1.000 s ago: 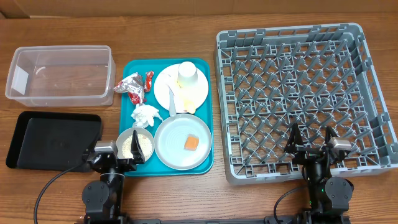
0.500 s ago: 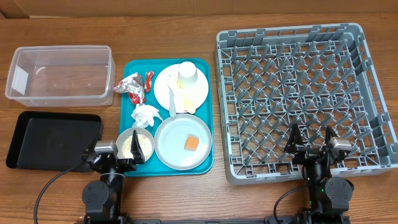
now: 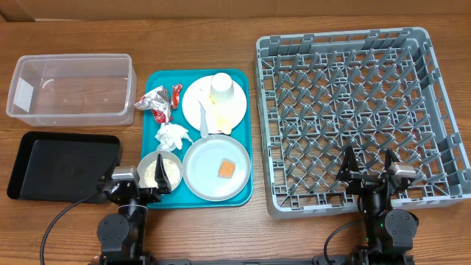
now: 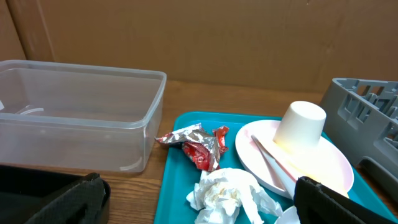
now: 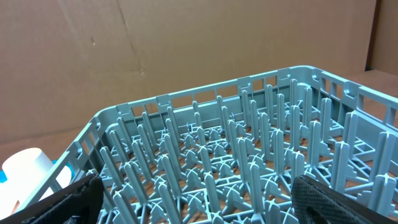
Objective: Sort waste into correct bins and load items into the dishwasher rack
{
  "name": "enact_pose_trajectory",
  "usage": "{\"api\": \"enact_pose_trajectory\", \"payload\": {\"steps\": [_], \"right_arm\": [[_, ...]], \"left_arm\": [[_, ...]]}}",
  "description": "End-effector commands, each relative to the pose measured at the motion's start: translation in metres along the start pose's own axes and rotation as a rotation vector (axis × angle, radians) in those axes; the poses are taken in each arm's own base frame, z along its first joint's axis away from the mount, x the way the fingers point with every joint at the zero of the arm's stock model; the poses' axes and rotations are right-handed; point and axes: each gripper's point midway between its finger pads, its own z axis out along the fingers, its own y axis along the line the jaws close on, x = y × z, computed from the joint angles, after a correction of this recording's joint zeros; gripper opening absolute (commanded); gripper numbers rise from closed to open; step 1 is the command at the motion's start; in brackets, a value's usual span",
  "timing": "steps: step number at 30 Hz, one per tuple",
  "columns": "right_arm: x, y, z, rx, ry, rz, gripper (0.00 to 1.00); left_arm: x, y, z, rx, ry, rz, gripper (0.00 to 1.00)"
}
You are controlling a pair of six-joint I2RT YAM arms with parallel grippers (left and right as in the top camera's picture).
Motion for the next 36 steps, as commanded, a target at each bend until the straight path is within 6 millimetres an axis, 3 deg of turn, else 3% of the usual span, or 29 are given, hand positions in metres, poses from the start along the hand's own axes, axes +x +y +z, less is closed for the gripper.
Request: {"api": "enact_pose_trajectory", "payload": {"steps": [1,9,14,18,24,29,36], "right_arm": [[0.001,-0.001,0.000,-0.002,-0.007,-0.007,1.00],[0.001,-0.001,0.000,-0.002,-0.007,-0.007,1.00],[0.001,-0.001,0.000,-0.002,-0.007,-0.007,1.00],[0.001,-0.001,0.000,-0.002,-0.007,-0.007,1.00],[0.001,-0.001,0.000,-0.002,-0.007,-0.007,1.00],[0.001,-0.001,0.000,-0.002,-0.007,-0.007,1.00],[0.001,-0.001,0.000,-0.002,-0.007,-0.007,1.00]], "left_arm": [[0.002,0.001,0.000,-0.001,0.000,0.021,1.00],[0.001,-0.006,0.000,0.037,-0.004,-0.025,1.00],[-0.003,-0.033,-0.003,0.197,-0.009,-0.062,1.00],[-0.023,-0.048,-0.010,0.276,-0.047,-0.054,0.99],[-0.063,-0.044,-0.033,0.224,-0.024,-0.035,1.00],[-0.075,-0.034,-0.052,0.147,0.062,-0.082,1.00],[-0.092,-0.037,-0.076,0.129,0.174,-0.147,1.00]]}}
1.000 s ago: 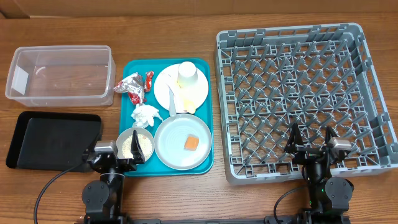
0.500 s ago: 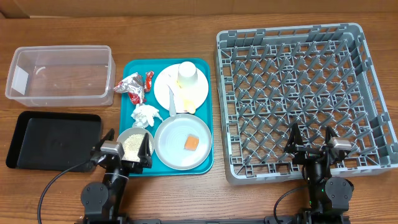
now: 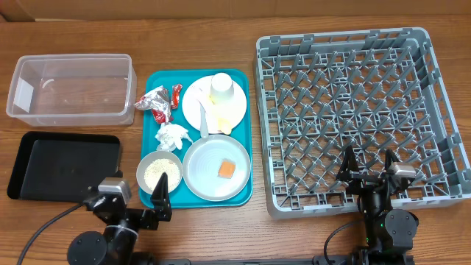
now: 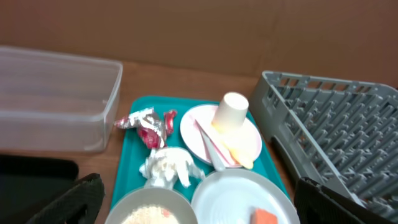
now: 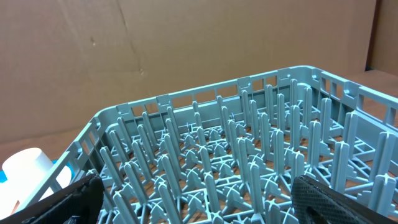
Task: Sort waste into correct bins and load items into the dishwasher rack
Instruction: 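Move the left gripper toward the white rice bowl on the teal tray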
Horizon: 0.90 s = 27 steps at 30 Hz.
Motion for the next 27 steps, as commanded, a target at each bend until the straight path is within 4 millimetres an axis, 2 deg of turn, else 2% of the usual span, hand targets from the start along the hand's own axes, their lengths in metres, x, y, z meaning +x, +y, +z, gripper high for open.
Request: {"api": "enact_pose_trajectory", "payload": {"steps": [1,6,9,14,19,27], "right_arm": [[0.001,-0.001,0.000,-0.002,-0.007,-0.007,1.00],[0.001,-0.001,0.000,-0.002,-0.007,-0.007,1.00],[0.001,-0.001,0.000,-0.002,-0.007,-0.007,1.00],[0.001,-0.001,0.000,-0.002,-0.007,-0.007,1.00],[0.001,-0.001,0.000,-0.002,-0.007,-0.007,1.00],[0.001,-0.001,0.000,-0.002,-0.007,-0.007,1.00]], "left_arm": [[-0.024,-0.004,-0.012,-0.013,-0.028,-0.031,1.00],[-0.054,-0.014,-0.026,0.017,-0.118,-0.009,1.00],[-0.066,-0.024,-0.029,0.062,-0.167,0.067,1.00],[-0.066,-0.024,-0.028,0.056,-0.170,0.122,1.00],[-0.044,-0.019,-0.024,0.044,-0.080,0.102,1.00],[0.021,-0.007,-0.027,0.004,0.186,0.044,1.00]]}}
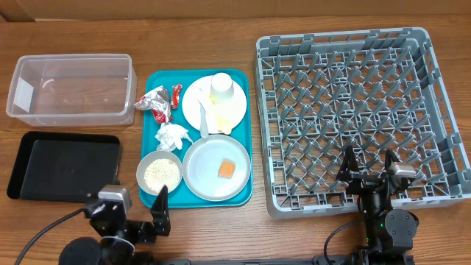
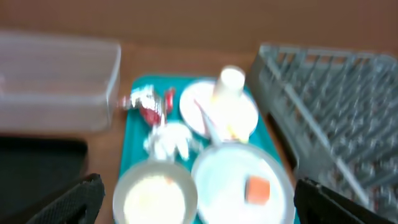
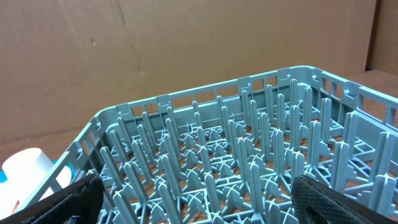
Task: Sort waste into correct bins and load items into the dishwasher rack
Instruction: 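Move the left gripper toward the white rice bowl on the teal tray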
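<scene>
A teal tray (image 1: 243, 132) holds a white cup (image 1: 223, 88) upside down on a white plate (image 1: 235, 110) with a utensil, a foil and red wrapper (image 1: 157, 101), a crumpled napkin (image 1: 172, 136), a small bowl of grains (image 1: 160, 174) and a large plate (image 1: 206, 180) with an orange piece (image 1: 227, 169). My left gripper (image 1: 136, 207) stands open at the near table edge, in front of the bowl (image 2: 155, 198), holding nothing; its wrist view is blurred. Over the near edge of the grey dishwasher rack (image 1: 353, 110) my right gripper (image 1: 368, 163) is open and empty.
A clear plastic bin (image 1: 70, 87) stands at the far left, with a black bin (image 1: 62, 165) in front of it. The rack's rows of pegs (image 3: 249, 149) fill the right wrist view. Brown cardboard closes off the back.
My left gripper has drawn further back toward the near table edge. Its wrist view now looks down on the whole tray and is blurred. The right gripper has not moved.
My left gripper was open and low at the tray's front left corner, over the bowl's edge. Then it stood back from the tray, seeing more of it. Now it is further back still. The right gripper stayed open over the rack's near edge throughout.
</scene>
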{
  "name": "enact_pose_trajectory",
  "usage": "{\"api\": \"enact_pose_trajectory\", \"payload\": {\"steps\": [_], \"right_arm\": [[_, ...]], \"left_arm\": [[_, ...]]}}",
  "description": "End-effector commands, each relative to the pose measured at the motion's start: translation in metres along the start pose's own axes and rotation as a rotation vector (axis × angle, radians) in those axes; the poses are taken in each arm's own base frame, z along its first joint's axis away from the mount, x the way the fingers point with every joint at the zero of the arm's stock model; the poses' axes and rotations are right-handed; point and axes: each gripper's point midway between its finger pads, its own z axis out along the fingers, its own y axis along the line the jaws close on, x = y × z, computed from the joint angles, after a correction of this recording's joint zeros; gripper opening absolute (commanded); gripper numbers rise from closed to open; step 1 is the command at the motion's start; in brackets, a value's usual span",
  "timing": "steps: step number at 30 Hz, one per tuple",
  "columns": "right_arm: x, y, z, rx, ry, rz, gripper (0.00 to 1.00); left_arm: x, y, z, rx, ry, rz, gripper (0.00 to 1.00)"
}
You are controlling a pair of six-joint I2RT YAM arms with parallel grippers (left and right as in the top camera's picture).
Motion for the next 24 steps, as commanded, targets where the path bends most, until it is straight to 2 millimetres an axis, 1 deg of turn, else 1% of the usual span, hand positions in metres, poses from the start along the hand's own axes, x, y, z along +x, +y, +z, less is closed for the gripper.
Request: {"api": "enact_pose_trajectory", "payload": {"steps": [1,3,6,24], "right_arm": [[0.001,-0.001,0.000,-0.002,-0.007,-0.007,1.00],[0.001,-0.001,0.000,-0.002,-0.007,-0.007,1.00],[0.001,-0.001,0.000,-0.002,-0.007,-0.007,1.00],[0.001,-0.001,0.000,-0.002,-0.007,-0.007,1.00]], "left_arm": [[0.017,-0.001,-0.003,0.003,0.077,-0.001,1.00],[0.033,0.001,-0.004,-0.004,0.143,-0.020,1.00],[0.042,0.000,-0.006,0.000,0.177,-0.057,1.00],[0.041,0.000,-0.006,0.000,0.176,-0.057,1.00]]}}
